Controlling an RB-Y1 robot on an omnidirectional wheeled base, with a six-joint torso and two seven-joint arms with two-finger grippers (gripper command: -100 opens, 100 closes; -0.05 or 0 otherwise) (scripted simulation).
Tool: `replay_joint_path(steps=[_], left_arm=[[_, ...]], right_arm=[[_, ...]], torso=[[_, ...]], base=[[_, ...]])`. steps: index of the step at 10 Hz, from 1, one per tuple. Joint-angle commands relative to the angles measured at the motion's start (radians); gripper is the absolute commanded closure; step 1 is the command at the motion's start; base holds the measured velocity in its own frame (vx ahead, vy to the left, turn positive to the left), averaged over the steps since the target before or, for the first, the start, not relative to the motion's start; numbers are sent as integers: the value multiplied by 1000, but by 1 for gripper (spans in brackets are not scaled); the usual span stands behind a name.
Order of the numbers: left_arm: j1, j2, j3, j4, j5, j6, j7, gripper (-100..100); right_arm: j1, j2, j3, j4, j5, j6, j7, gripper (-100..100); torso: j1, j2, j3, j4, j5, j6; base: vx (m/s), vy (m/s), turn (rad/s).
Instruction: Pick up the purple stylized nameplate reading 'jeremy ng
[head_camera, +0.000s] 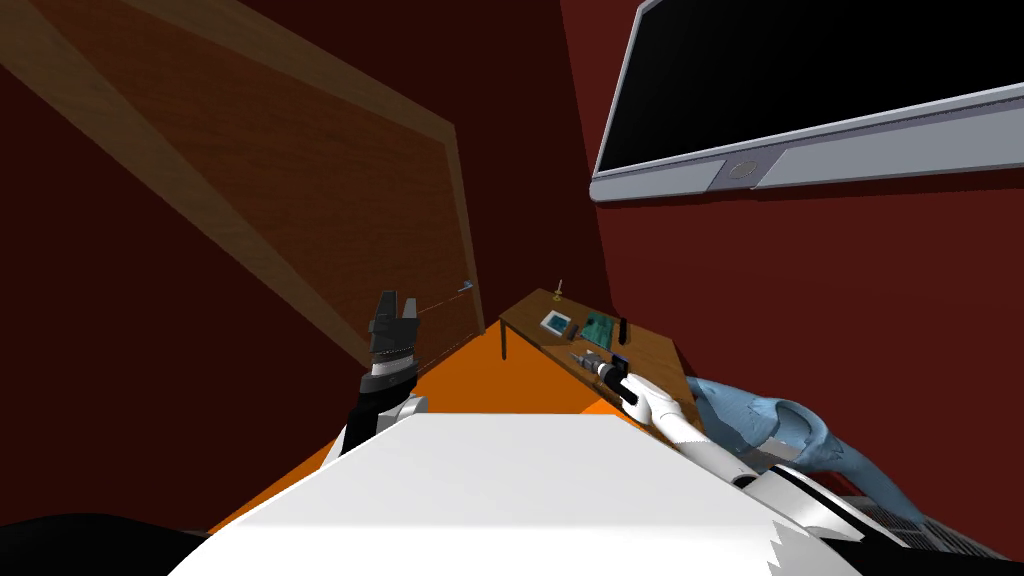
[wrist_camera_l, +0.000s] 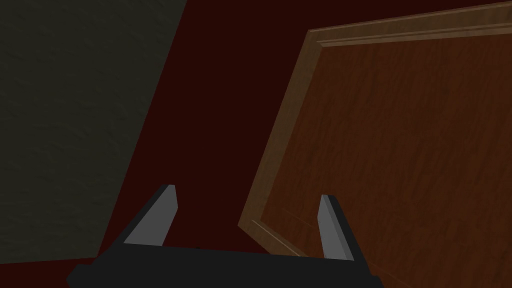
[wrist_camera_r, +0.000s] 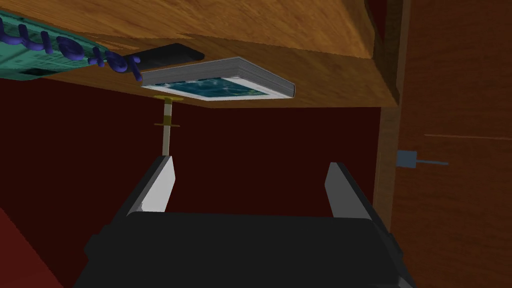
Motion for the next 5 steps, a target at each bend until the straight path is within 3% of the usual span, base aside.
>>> replay_joint_path(steps=[1,5], left_arm=[[0,0,0,0,0,0,0,0],[0,0,0,0,0,0,0,0]], right_arm=[[-17,-20,21,50,23,24,29,-100],[-42,-56,52,160,56,52,74,-100]], torso=[[0,0,0,0,0,0],[0,-1,0,0,0,0]], base=[[66,9,116],[73,-1,95]])
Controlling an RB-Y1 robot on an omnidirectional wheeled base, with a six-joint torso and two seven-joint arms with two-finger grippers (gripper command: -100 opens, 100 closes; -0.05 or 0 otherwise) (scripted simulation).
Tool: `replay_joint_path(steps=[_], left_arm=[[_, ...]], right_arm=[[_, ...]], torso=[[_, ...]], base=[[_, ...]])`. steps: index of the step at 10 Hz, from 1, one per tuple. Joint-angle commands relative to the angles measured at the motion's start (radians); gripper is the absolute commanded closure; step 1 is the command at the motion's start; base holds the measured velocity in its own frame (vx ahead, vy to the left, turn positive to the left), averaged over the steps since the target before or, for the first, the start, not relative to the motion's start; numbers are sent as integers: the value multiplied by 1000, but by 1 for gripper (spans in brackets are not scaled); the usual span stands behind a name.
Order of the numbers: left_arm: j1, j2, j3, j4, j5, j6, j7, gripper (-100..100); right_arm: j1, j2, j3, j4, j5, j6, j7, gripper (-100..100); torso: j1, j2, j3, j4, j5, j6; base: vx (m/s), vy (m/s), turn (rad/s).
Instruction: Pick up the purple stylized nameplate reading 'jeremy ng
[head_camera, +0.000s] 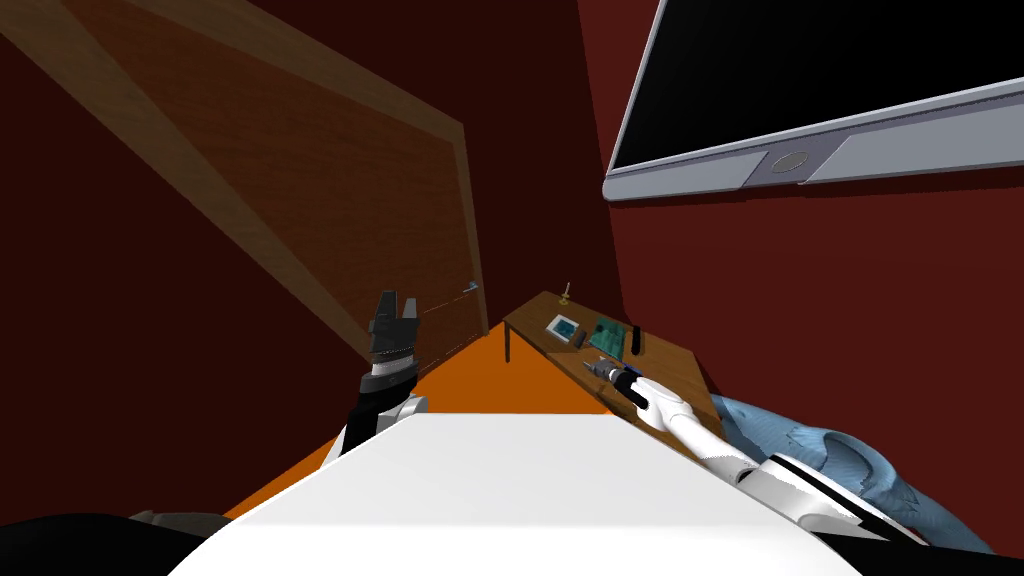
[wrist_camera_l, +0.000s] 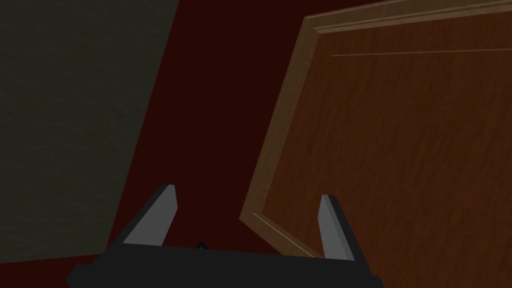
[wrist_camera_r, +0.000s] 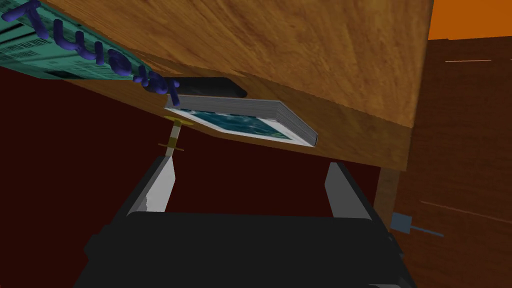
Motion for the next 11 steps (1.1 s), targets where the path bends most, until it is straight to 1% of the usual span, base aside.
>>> replay_joint_path(steps=[1,2,3,4,5,6,7,9,11], left_arm=[[0,0,0,0,0,0,0,0],[0,0,0,0,0,0,0,0],[0,0,0,0,0,0,0,0],[0,0,0,0,0,0,0,0],[0,0,0,0,0,0,0,0],[0,0,0,0,0,0,0,0],[0,0,0,0,0,0,0,0],[0,0,0,0,0,0,0,0],[0,0,0,0,0,0,0,0]], right_arm=[[-7,-11,16,39,9,18,6,-100],[-18,-27,31,64,23,31,28,-100],[-18,-27,31,94,23,31,28,-100],[-27,-41,46,147,37,44,48,-100],[-35,-53,60,182,49,56,68,-100],[-35,-53,60,173,49,56,68,-100],[-35,-53,60,196,49,56,68,-100],[-46,-72,86,279,70,78,103,-100],[-46,-72,86,284,70,78,103,-100]], torso=[[0,0,0,0,0,0],[0,1,0,0,0,0],[0,0,0,0,0,0],[0,0,0,0,0,0],[0,1,0,0,0,0],[-1,-1,-1,0,0,0],[-1,-1,-1,0,0,0],[-1,1,1,0,0,0],[-1,-1,-1,0,0,0]], base=[[72,-13,57],[87,-6,121],[73,-7,54],[71,-3,81],[112,-22,145],[97,-28,48],[44,-14,-10],[87,-27,94],[64,-16,21]])
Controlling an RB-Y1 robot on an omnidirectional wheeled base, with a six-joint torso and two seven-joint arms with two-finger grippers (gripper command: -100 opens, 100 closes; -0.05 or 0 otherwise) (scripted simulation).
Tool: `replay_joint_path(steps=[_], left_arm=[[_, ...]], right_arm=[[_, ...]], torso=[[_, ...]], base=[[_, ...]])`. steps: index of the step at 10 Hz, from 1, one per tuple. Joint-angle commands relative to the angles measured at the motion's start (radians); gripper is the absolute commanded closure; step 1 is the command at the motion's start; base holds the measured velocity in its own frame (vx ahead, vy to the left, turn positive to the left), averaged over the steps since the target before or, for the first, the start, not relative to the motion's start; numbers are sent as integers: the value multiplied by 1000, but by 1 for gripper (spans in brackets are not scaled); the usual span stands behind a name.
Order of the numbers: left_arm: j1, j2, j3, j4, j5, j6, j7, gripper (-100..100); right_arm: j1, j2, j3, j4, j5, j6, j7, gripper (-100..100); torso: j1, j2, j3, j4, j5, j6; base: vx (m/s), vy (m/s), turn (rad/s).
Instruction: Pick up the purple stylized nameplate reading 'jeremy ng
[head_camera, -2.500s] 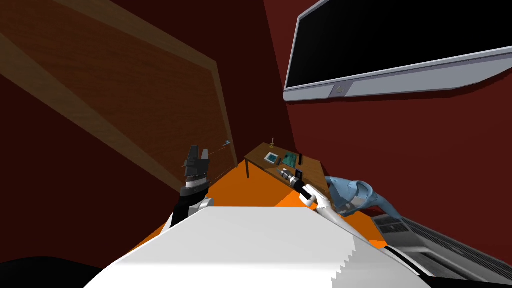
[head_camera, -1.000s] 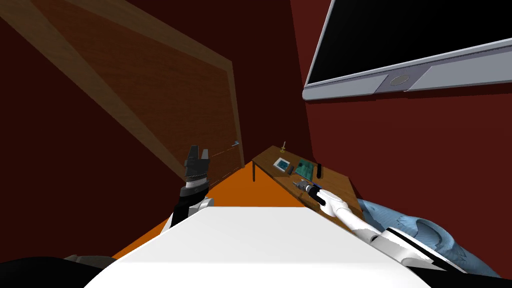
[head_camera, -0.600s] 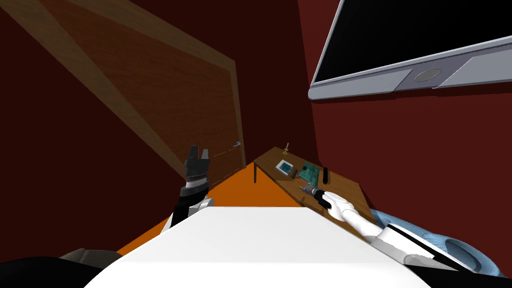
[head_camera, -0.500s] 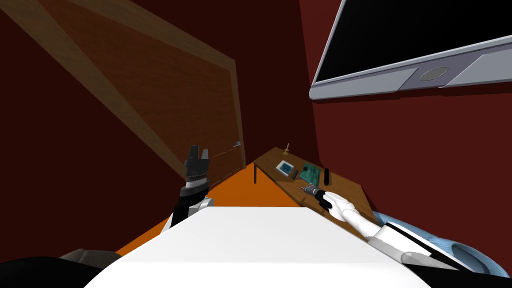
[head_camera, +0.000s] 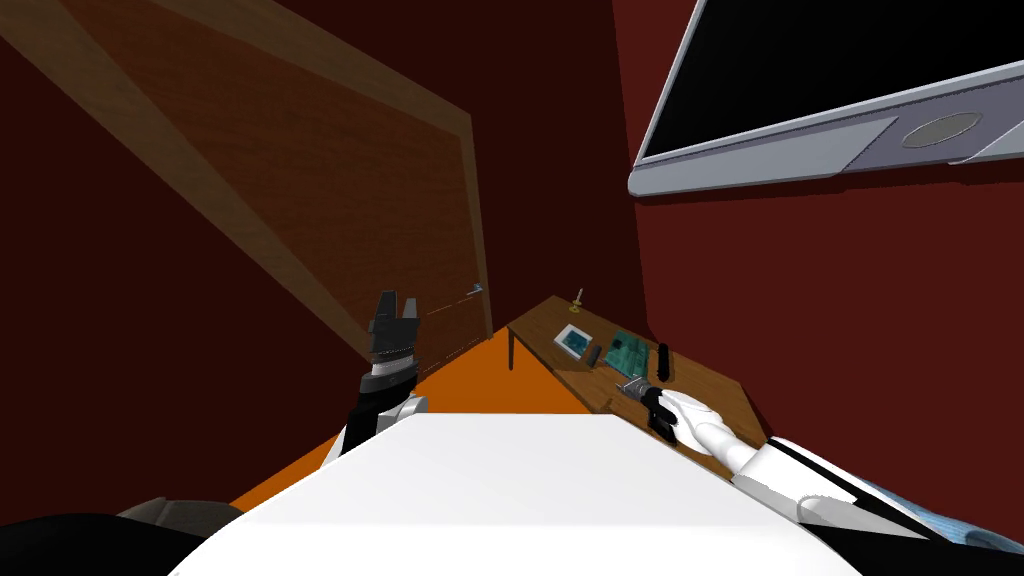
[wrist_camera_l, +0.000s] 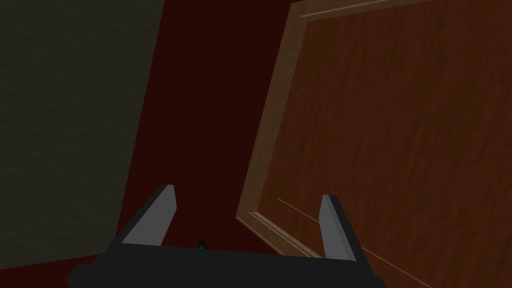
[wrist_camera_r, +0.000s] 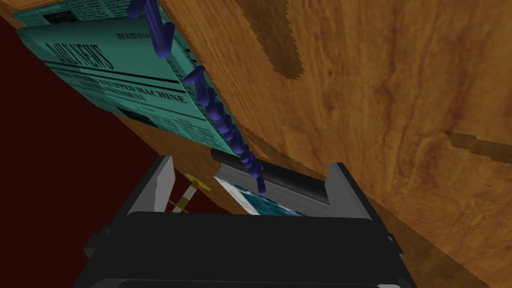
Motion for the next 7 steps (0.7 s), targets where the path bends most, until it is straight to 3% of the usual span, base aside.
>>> replay_joint_path(steps=[1,3,6,7], left_arm=[[0,0,0,0,0,0,0,0],[0,0,0,0,0,0,0,0],[0,0,0,0,0,0,0,0],[0,0,0,0,0,0,0,0]], right_arm=[[4,-20,37,50,17,32,9,-100],[4,-22,48,82,23,38,21,-100],[4,-22,48,82,23,38,21,-100],[8,-21,65,125,32,48,39,-100]], torso=[[0,0,0,0,0,0],[-1,-3,-1,0,0,0],[0,1,1,0,0,0],[1,3,2,1,0,0]], base=[[83,-22,118],[93,-37,52],[29,-10,6],[50,-20,75]])
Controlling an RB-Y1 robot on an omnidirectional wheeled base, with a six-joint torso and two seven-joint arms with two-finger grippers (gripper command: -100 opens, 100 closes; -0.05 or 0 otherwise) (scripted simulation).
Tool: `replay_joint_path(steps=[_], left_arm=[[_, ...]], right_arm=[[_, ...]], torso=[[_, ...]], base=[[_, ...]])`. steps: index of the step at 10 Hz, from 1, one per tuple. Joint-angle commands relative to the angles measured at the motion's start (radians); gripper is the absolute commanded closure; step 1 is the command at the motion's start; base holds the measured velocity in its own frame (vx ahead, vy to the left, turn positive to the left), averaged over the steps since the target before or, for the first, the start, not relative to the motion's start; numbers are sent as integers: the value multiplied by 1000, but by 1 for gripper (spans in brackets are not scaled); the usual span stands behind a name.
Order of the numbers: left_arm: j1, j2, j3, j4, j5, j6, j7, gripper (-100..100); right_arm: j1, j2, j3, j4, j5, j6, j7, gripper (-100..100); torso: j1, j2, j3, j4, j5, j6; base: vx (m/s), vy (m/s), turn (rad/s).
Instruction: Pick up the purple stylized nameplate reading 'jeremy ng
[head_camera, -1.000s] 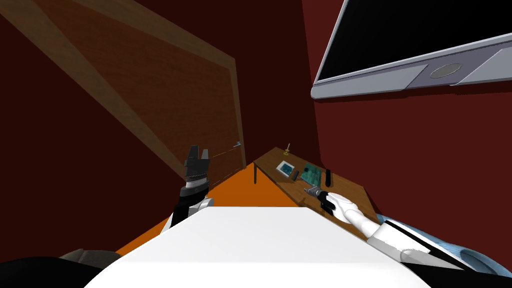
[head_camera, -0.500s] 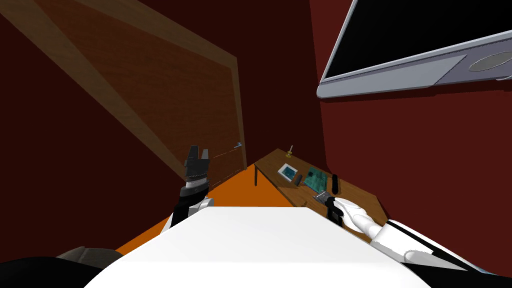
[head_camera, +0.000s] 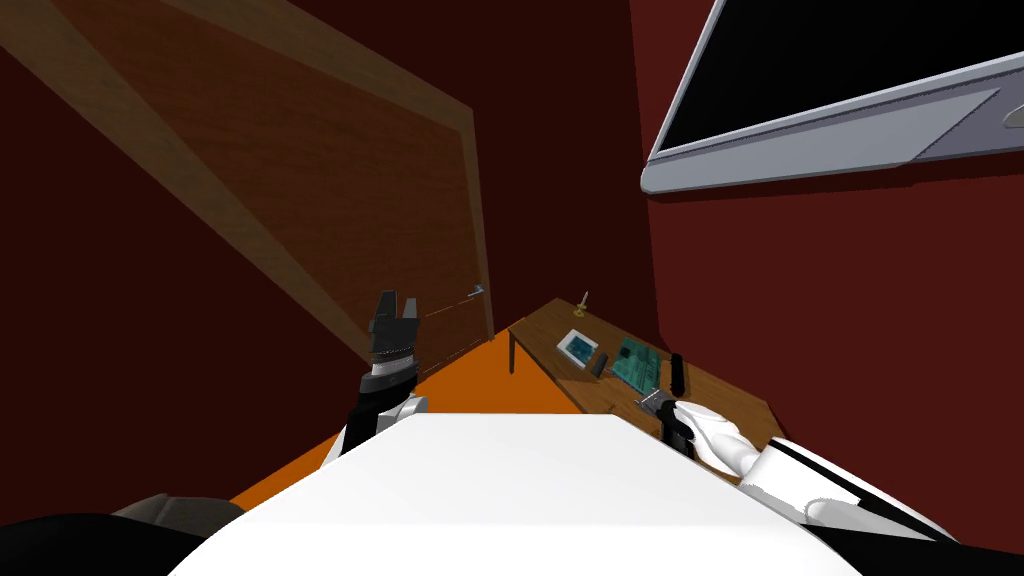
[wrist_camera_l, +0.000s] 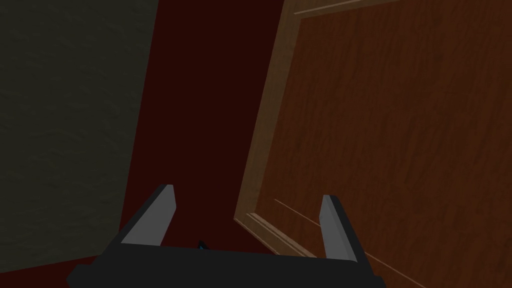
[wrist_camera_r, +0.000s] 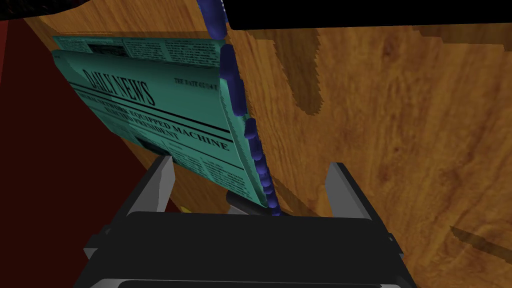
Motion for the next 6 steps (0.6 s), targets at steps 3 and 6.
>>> replay_joint_path(steps=[3,6], left_arm=[[0,0,0,0,0,0,0,0],[0,0,0,0,0,0,0,0]], right_arm=[[9,-2,29,14,7,20,-13,-100],[-2,12,9,26,44,17,-14,-100]], torso=[[0,-2,-1,-1,0,0],[0,2,1,0,0,0]], base=[[61,-23,17],[6,-12,-30]])
